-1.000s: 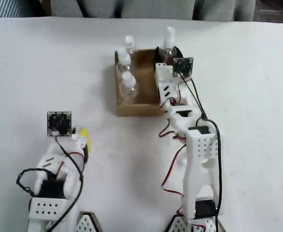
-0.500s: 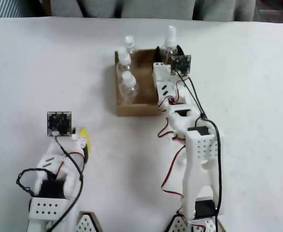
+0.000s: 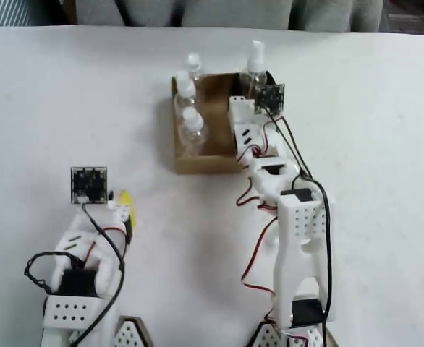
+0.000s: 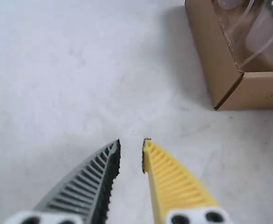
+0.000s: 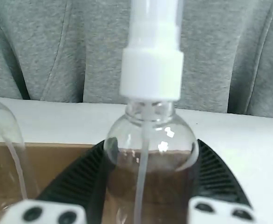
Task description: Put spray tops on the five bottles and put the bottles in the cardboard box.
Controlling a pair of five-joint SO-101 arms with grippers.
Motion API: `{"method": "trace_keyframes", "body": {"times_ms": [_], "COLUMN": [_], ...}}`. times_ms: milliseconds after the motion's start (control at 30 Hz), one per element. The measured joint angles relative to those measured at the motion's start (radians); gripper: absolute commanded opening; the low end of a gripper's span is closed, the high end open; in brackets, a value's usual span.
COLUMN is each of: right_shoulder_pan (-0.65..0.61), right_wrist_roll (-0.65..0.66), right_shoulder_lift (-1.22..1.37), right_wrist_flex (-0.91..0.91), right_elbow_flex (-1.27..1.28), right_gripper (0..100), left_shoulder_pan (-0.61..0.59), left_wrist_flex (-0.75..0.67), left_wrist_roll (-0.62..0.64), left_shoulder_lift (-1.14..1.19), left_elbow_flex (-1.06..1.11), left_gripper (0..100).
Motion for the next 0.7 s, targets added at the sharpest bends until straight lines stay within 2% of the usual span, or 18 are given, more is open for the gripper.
{"method": "trace_keyframes", "body": {"times_ms": [200, 700], "right_shoulder_pan": [-0.005, -0.011], "right_wrist_roll": [0.002, 0.000], "right_shoulder_lift": [0.002, 0.002], "right_wrist_flex": [0.002, 0.002], "right_elbow_flex": [0.008, 0.008], "right_gripper": [35.5, 35.6], "left_shoulder_pan": [0.000, 0.000], "left_wrist_flex": [0.000, 0.000], "left_wrist_roll": [0.000, 0.000], "left_shoulder_lift": [0.000, 0.000], "left_elbow_flex": [0.000, 0.000], "left_gripper": [9, 9]}}
